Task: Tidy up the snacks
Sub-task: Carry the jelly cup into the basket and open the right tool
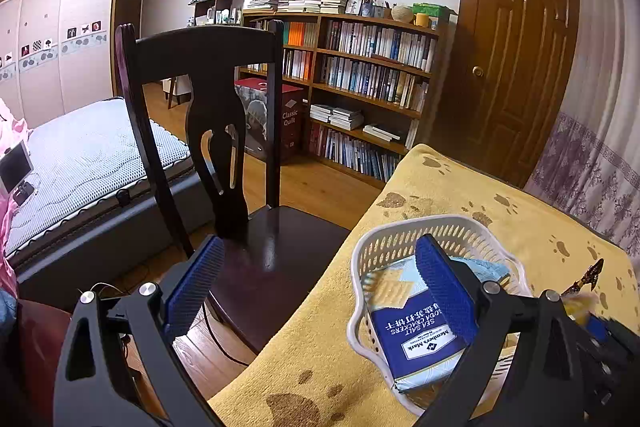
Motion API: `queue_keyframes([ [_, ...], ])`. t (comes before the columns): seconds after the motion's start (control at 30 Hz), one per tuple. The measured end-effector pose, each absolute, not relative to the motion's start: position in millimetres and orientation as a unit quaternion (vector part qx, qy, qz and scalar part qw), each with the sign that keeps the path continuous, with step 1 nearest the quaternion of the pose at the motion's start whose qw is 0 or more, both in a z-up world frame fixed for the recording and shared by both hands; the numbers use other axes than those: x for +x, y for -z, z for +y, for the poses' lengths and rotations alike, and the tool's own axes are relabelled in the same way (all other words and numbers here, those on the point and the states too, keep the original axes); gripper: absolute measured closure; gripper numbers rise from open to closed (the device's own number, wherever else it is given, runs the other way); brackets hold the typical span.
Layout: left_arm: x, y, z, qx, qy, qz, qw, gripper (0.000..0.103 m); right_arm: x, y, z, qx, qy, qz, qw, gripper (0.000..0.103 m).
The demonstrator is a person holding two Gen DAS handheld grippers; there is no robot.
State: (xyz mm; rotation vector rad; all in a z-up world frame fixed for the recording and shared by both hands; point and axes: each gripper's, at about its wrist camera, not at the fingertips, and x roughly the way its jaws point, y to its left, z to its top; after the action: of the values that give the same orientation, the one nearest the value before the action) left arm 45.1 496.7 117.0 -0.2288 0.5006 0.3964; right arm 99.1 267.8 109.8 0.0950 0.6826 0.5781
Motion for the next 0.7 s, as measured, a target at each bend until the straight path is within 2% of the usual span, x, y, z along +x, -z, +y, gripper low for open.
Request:
queue_keyframes([
  [0.17, 46.5, -116.9, 496.6, -0.111, -0.192, 0.246, 0.943, 0.005, 115.8, -107.1, 285.3, 0.045, -0.292, 0.333, 0.895, 0.059],
  [0.27, 47.0, -117.1, 496.4, -0.110, -0.191, 0.246, 0.944, 0.005, 117.7, -106.4, 282.7, 0.058, -0.294, 0.329, 0.896, 0.052],
  [0.7, 46.5, -118.2, 482.8, -0.102, -0.183, 0.242, 0.947, 0.005, 105.9, -97.2, 239.1, 0.097, -0.254, 0.334, 0.903, 0.052],
])
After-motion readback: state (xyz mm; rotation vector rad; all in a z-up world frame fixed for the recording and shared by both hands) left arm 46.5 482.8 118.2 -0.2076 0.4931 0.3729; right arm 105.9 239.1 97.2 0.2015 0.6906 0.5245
